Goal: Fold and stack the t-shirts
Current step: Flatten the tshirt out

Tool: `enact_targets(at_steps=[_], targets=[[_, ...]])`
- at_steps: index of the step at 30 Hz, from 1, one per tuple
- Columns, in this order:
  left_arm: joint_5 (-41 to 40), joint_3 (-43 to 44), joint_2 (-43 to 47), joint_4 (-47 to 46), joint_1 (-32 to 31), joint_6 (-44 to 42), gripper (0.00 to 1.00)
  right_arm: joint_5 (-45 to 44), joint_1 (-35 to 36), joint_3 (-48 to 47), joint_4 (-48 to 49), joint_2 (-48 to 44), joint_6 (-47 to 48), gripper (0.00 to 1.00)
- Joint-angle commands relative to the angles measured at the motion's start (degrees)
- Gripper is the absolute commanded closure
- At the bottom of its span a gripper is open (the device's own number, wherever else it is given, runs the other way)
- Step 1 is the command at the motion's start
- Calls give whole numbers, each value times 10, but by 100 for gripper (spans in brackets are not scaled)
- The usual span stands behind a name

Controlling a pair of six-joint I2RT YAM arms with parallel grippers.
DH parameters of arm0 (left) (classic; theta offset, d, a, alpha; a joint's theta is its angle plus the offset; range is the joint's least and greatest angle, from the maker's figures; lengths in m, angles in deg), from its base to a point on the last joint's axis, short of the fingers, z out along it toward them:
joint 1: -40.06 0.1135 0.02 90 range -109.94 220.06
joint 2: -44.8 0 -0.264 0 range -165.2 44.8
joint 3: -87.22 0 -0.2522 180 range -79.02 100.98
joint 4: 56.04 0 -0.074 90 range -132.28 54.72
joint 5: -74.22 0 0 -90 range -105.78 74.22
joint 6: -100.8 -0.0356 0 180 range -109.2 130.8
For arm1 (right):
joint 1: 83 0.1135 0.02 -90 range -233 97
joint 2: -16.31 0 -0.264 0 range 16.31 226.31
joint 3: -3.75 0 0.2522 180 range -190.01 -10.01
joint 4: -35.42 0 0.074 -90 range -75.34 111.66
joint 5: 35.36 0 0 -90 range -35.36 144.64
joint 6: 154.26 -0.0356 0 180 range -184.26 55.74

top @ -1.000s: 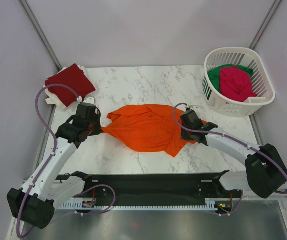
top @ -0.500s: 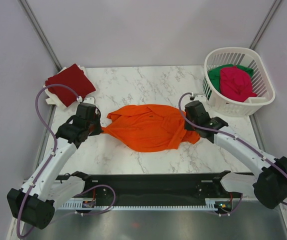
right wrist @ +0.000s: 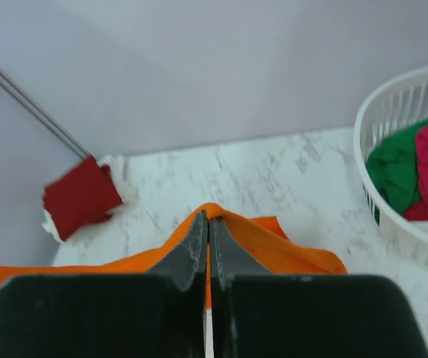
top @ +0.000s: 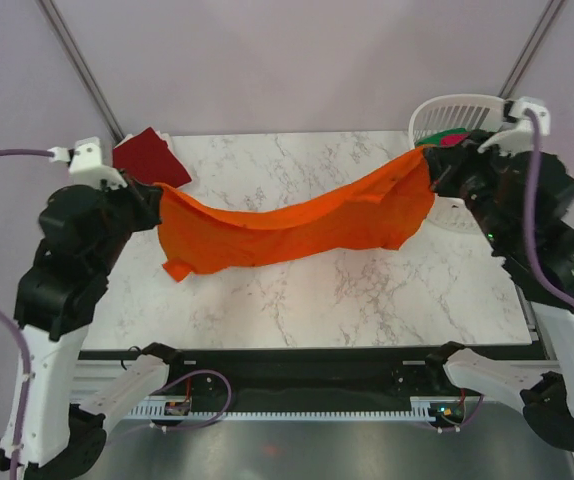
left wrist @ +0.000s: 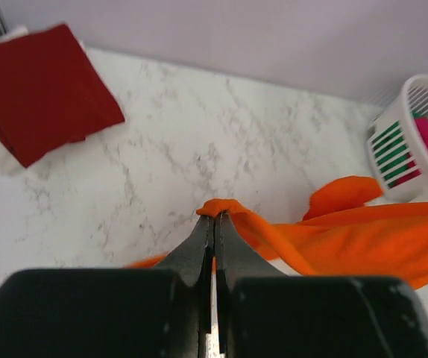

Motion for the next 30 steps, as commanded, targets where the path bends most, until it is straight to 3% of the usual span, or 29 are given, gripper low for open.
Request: enact_targets(at_steps=[1, 9, 17, 21, 26, 30], targets=[[20, 82, 23, 22, 3, -48, 98, 6, -2, -87, -28, -39, 27, 100], [94, 212, 40, 22, 3, -98, 98, 91, -3, -174, 6, -122, 63, 100], [149, 267, 50, 19, 3, -116, 98, 203, -4, -235, 13, -104, 58, 100], [138, 253, 23, 18, 3, -113, 98, 171, -4, -248, 21, -46, 65, 100], [69, 193, -41, 8, 3, -110, 98, 57, -3, -231, 20, 64, 76, 100], [21, 126, -165, -11, 7, -122, 98, -22, -8, -233, 18, 219, 78, 100]])
